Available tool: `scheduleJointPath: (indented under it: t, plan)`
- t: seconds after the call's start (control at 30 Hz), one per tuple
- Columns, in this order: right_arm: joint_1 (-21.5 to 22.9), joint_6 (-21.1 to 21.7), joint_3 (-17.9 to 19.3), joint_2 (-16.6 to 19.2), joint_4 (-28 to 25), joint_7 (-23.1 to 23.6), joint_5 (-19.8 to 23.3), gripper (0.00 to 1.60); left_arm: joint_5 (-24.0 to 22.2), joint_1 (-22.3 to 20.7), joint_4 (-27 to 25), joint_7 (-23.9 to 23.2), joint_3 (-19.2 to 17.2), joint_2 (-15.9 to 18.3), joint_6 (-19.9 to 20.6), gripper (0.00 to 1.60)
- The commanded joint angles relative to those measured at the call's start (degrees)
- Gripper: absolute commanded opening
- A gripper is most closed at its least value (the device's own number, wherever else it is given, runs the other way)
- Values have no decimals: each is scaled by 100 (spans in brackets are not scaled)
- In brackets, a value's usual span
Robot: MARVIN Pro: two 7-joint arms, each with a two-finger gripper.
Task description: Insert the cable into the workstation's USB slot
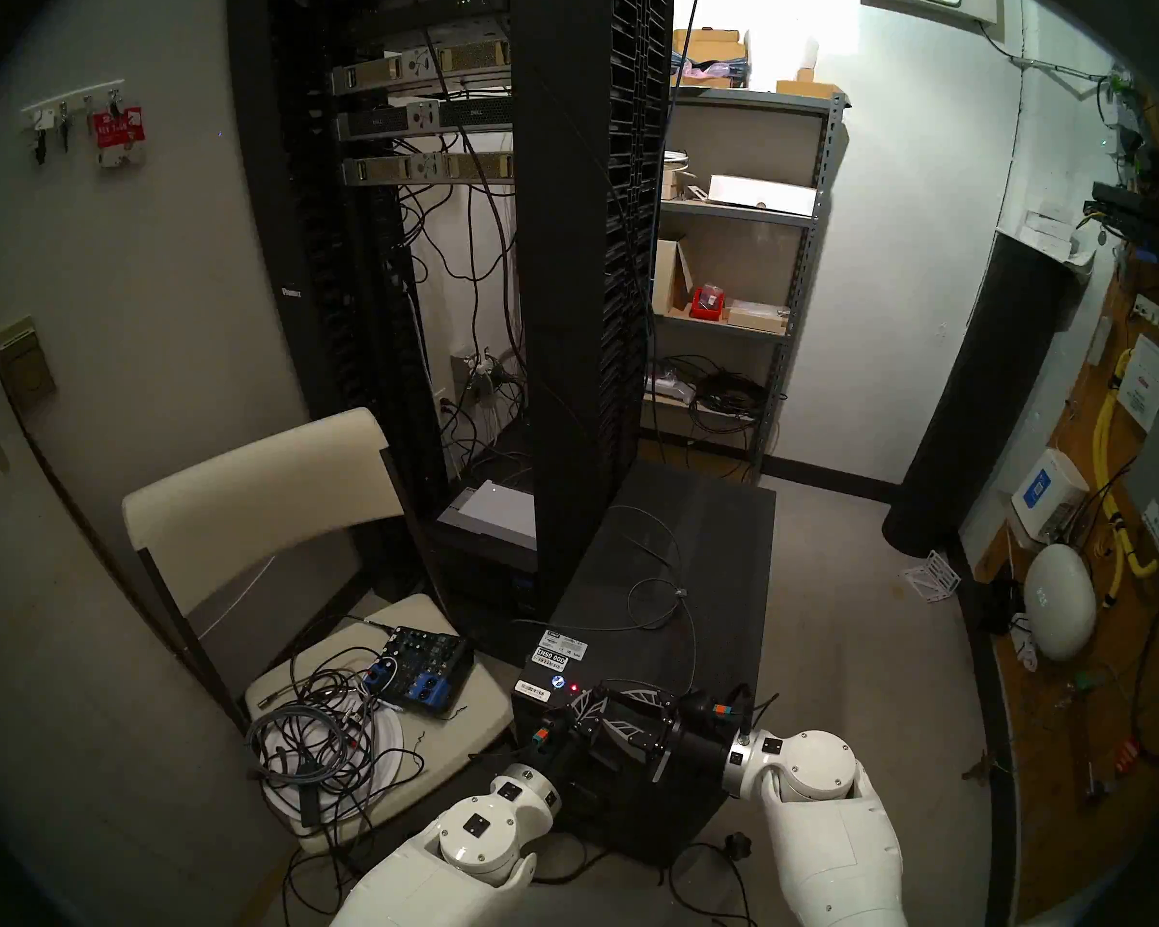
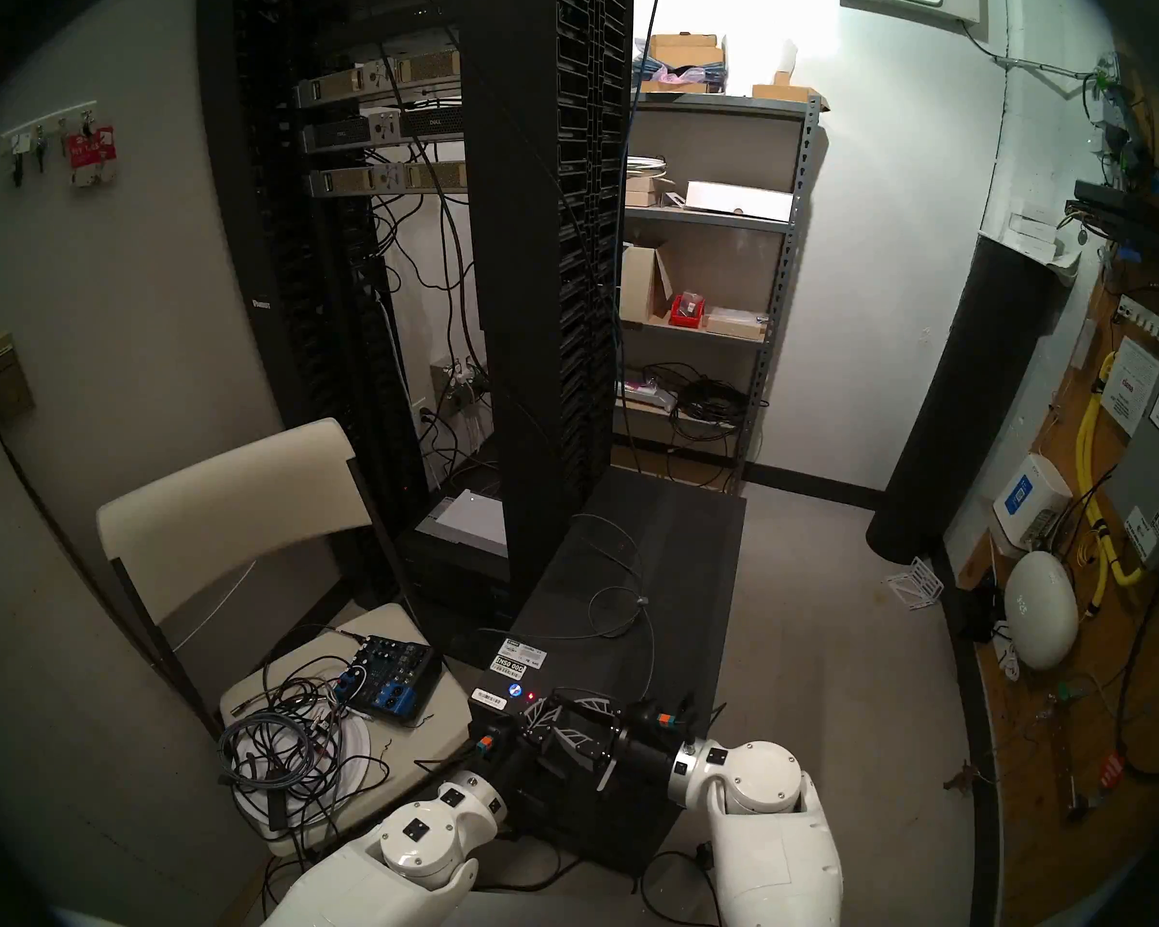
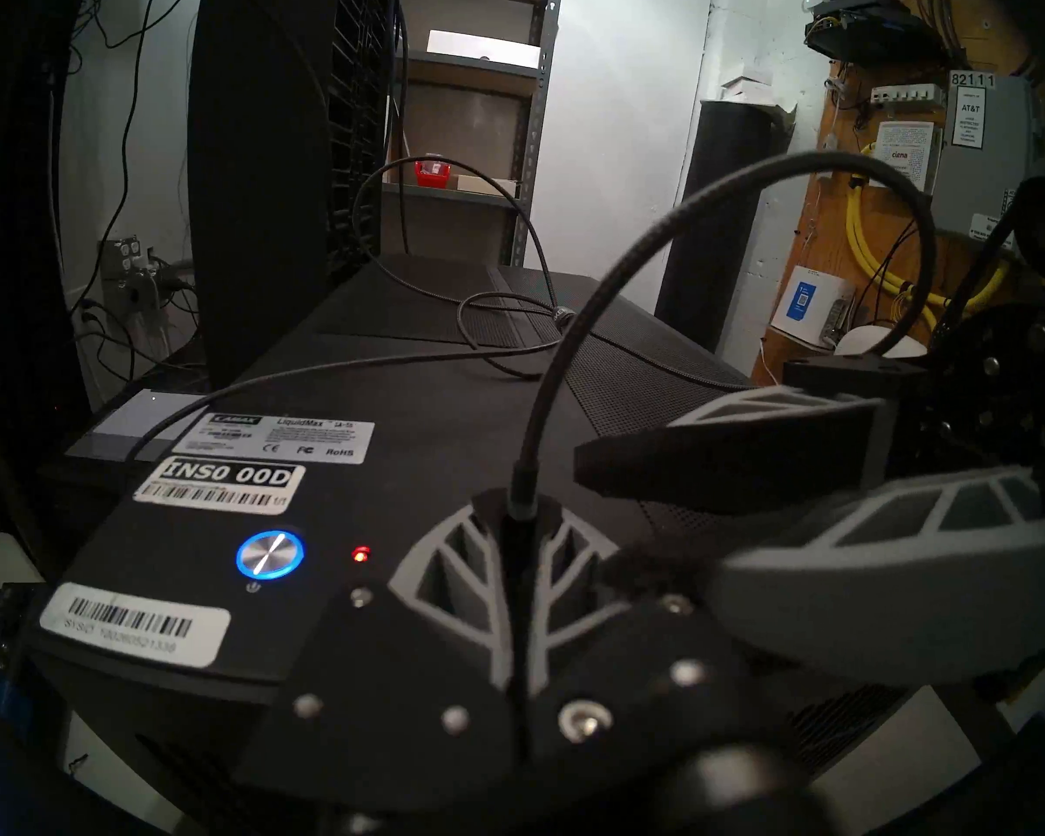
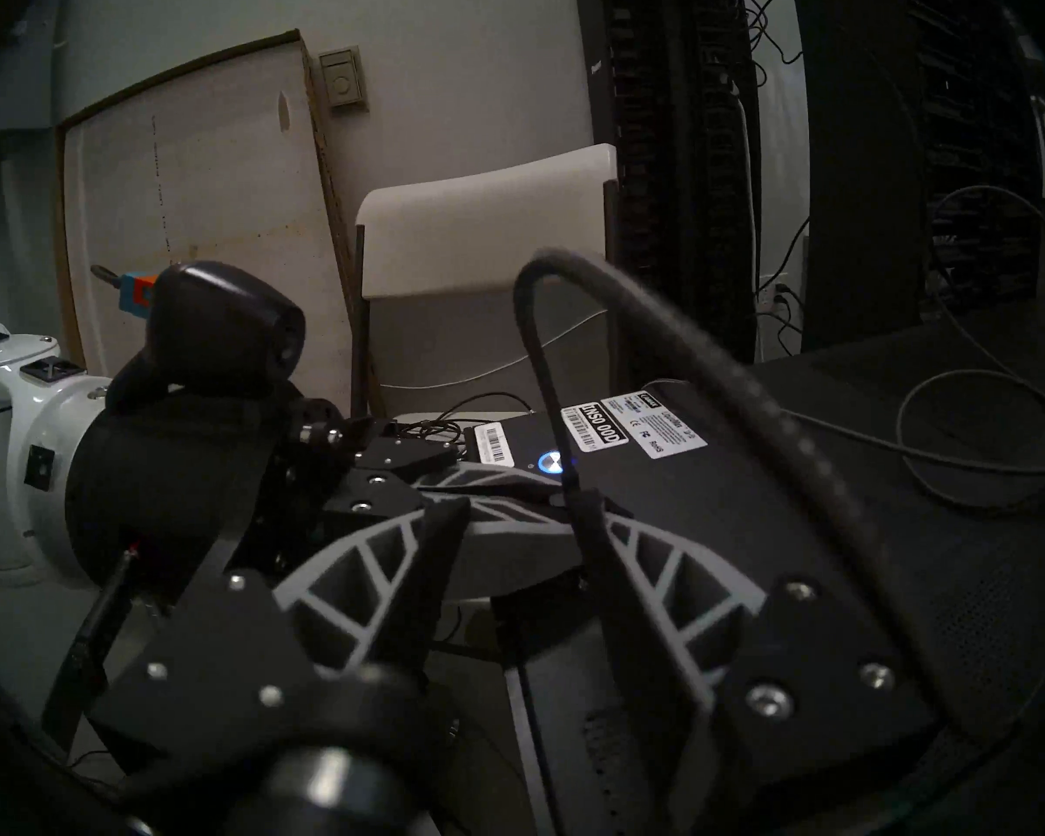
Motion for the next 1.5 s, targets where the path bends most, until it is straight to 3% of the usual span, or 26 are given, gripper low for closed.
scheduleJointPath:
  t: [0.0,0.5,0.83,0.93,1.03,1.07,1.47]
  plan:
    - [148,-83,-81,-47,-32,-66,111,91,-10,104,65,0,30,17,78,0]
    - [270,-189,-170,-48,99,-258,86,82,-44,88,119,-15,67,24,31,0]
    - [365,-381,-260,-1,327,-377,-156,75,-68,44,235,-21,94,0,-47,0]
    - [391,-425,-256,-11,393,-389,-170,36,-74,31,263,-19,101,-5,-65,0]
    - [400,-441,-259,-12,414,-397,-180,36,-78,23,283,-21,105,-6,-80,0]
    - [402,-451,-257,-15,418,-392,-181,0,-81,15,299,-22,110,-6,-91,0]
    - [359,-429,-265,-13,323,-311,-223,0,-111,1,338,-10,125,-9,-145,0]
